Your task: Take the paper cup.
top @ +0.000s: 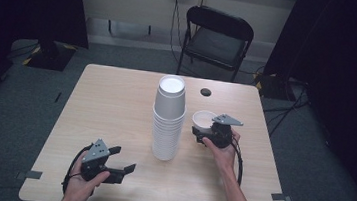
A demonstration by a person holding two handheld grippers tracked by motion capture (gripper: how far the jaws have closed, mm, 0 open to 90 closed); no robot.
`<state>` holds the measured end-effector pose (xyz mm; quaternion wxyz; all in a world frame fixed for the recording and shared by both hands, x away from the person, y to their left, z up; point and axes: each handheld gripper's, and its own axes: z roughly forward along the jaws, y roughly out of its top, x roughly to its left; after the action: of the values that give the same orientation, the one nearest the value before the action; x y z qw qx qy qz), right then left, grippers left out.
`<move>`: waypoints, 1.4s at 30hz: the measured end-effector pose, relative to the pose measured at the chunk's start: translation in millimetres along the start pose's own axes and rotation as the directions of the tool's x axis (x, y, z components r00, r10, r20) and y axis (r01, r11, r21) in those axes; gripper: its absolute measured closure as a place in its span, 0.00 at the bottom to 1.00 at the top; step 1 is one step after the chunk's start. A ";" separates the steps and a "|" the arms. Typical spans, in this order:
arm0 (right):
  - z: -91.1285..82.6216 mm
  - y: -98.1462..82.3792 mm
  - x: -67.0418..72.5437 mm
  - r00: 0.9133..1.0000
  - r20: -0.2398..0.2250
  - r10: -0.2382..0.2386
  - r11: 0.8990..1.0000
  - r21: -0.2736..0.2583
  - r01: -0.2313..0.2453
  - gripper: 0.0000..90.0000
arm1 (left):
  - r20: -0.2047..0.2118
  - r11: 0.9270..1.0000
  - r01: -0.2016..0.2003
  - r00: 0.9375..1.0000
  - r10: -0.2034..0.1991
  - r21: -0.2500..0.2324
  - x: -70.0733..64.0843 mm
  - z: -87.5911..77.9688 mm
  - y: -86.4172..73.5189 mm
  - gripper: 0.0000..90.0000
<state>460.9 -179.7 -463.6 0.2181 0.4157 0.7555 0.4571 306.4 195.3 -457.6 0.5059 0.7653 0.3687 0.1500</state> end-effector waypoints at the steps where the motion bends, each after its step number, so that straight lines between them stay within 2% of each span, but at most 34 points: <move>1: 1.7 0.0 0.4 1.000 0.003 0.004 1.000 0.003 -0.004 0.17 | 0.002 1.000 0.001 1.000 -0.001 0.000 0.0 -0.1 -0.2 0.18; 13: 14.3 -4.7 -0.9 1.000 0.006 -0.017 1.000 0.006 0.017 0.17 | 0.002 1.000 0.011 1.000 -0.011 -0.002 0.9 -0.5 -0.9 0.18; 16: 15.0 -7.2 -1.9 1.000 0.004 -0.004 1.000 0.005 0.004 0.17 | 0.001 1.000 0.011 1.000 -0.011 0.000 1.4 -0.6 -0.9 0.18; 18: 14.4 -8.9 -1.4 1.000 0.005 -0.016 1.000 -0.002 0.016 0.17 | 0.001 1.000 0.010 1.000 -0.010 -0.001 1.7 -0.9 -0.9 0.18; 22: 10.8 -10.0 -0.3 0.999 0.005 -0.046 0.999 0.029 0.046 0.16 | 0.000 1.000 0.014 1.000 -0.014 -0.002 2.0 -1.0 -0.8 0.18; 27: 8.9 -14.2 -3.4 1.000 0.005 -0.031 0.998 0.059 0.031 0.17 | 0.001 1.000 0.012 1.000 -0.012 -0.004 1.5 -1.3 -0.5 0.18; 32: 9.3 -13.5 -2.9 1.000 0.009 -0.024 0.998 0.064 0.023 0.16 | -0.004 1.000 0.015 1.000 -0.015 -0.003 2.1 -1.4 -0.7 0.18; 37: 8.6 -15.8 -4.7 1.000 -0.019 -0.017 0.997 0.071 0.018 0.15 | -0.001 1.000 0.018 1.000 -0.018 -0.010 2.7 -2.1 -0.8 0.18; 42: 7.7 -16.6 -4.5 1.000 -0.025 -0.008 0.997 0.079 0.010 0.15 | -0.002 1.000 0.022 1.000 -0.022 -0.006 2.6 -1.9 -0.7 0.18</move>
<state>461.7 -183.5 -482.0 0.1940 0.4151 0.7775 0.4308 306.7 198.5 -457.7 0.5095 0.7594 0.3773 0.1464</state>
